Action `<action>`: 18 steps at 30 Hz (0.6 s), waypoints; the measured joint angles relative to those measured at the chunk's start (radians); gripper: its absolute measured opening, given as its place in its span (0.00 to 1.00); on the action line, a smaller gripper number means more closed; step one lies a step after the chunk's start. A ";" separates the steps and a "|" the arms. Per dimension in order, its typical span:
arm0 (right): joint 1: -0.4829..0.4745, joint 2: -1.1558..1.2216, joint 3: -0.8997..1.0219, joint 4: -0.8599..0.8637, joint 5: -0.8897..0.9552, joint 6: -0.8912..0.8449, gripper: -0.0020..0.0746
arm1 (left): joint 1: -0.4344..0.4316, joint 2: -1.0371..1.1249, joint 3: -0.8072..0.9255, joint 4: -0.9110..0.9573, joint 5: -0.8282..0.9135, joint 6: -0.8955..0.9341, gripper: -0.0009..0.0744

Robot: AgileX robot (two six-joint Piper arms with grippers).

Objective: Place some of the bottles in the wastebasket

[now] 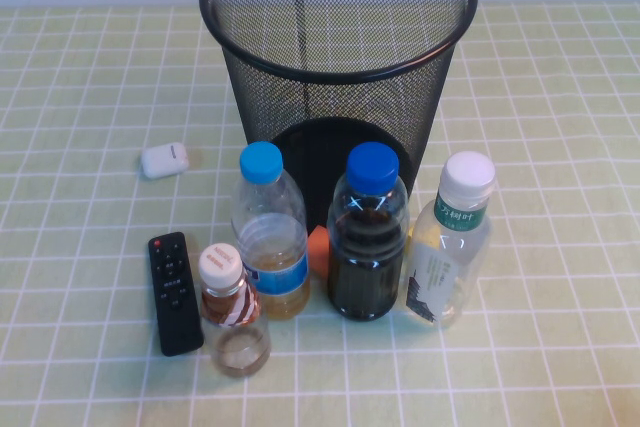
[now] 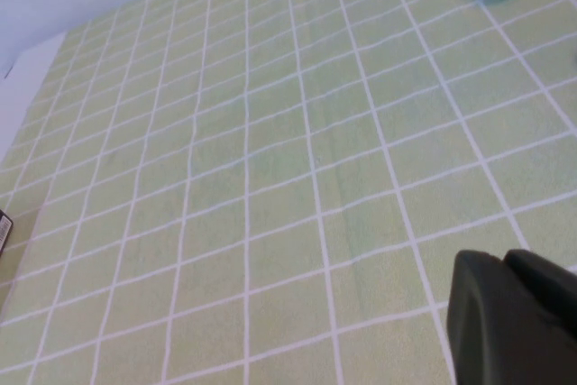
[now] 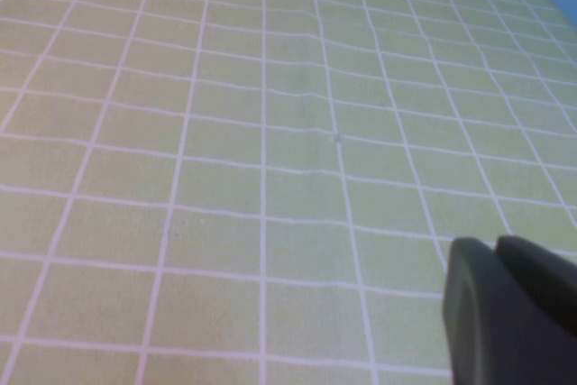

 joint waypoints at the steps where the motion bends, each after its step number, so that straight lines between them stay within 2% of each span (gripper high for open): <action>1: 0.000 0.000 0.000 0.000 0.000 0.000 0.02 | 0.000 0.000 0.000 0.000 0.000 0.000 0.01; 18: 0.000 0.000 0.000 0.000 0.000 0.000 0.02 | 0.000 0.000 0.000 0.038 -0.007 0.000 0.01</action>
